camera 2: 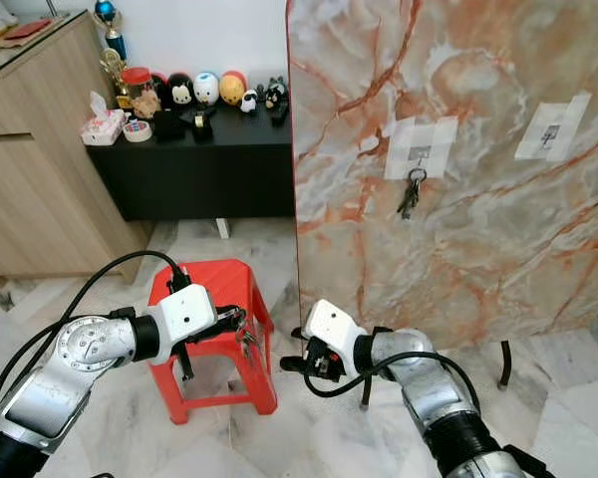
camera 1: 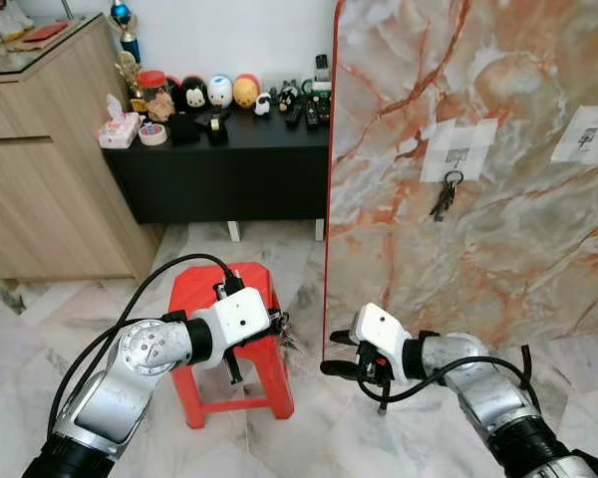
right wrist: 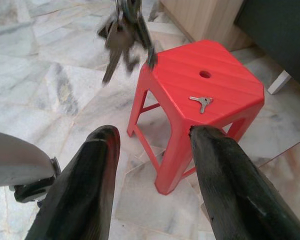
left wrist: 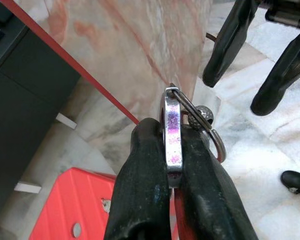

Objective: Hang keys on a hook

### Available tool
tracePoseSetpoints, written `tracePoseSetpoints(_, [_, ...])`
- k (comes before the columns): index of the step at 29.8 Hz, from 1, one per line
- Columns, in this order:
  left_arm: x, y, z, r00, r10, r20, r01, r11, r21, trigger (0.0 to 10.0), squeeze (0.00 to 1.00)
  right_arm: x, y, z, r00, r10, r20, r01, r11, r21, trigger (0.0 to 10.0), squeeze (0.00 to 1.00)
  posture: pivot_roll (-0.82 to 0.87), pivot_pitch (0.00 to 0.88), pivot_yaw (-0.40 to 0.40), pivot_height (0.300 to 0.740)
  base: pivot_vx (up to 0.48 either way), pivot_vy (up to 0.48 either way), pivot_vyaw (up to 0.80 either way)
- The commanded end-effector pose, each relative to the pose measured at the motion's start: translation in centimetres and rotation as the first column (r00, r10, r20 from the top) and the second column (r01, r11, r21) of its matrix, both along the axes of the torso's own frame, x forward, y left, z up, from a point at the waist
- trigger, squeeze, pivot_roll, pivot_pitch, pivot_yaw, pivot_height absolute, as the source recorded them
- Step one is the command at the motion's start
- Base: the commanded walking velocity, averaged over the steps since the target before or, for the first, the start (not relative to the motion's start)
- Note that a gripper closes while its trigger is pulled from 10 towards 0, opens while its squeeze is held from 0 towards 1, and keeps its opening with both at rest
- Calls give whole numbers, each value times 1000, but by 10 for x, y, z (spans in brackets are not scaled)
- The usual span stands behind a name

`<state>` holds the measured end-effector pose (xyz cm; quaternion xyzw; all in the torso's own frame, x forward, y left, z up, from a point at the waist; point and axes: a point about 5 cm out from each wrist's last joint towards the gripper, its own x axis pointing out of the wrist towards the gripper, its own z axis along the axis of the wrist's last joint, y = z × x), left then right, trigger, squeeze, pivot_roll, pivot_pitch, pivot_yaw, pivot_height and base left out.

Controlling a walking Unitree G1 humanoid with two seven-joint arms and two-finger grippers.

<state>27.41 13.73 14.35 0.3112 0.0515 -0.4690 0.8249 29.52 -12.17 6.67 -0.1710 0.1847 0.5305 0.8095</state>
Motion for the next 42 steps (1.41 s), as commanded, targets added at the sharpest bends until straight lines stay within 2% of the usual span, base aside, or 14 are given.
tracePoseSetpoints(1, [-1,-2,10,1000,-24,14,24,1000,-9,10000,0,4,-1,3,999,-25,23,25,999,19,10000,0,24,17,15,740,0,0,0])
tracePoseSetpoints(5, [0,-3,12,999,-32,14,32,999,8,10000,0,9,-2,-1,996,-85,26,84,996,19,10000,0,22,17,15,740,0,0,0])
tracePoseSetpoints(13, [1,-8,21,999,-34,21,34,999,1,10000,0,13,0,2,994,-101,45,98,993,69,10000,0,23,20,16,740,0,0,0])
tracePoseSetpoints(19, [1,-14,26,999,-46,26,47,999,-9,10000,0,3,6,2,1000,14,-2,-14,995,100,10000,0,22,23,18,740,0,0,0])
tracePoseSetpoints(21, [1,-14,26,999,-47,26,47,999,-9,10000,0,3,6,1,1000,17,-2,-17,995,93,10000,0,22,23,18,740,0,0,0])
tracePoseSetpoints(29, [0,-16,27,998,-55,9,55,998,-4,10000,0,8,5,-4,999,-46,19,44,997,70,10000,0,28,27,19,740,0,0,0])
tracePoseSetpoints(34, [1,-20,29,998,-66,14,66,998,-4,10000,0,18,7,-1,987,-142,78,136,987,84,10000,0,30,34,18,740,0,0,0])
tracePoseSetpoints(42, [0,-21,30,998,-66,10,66,998,-7,10000,0,18,12,2,991,-116,70,106,985,134,10000,0,32,36,17,740,0,0,0])
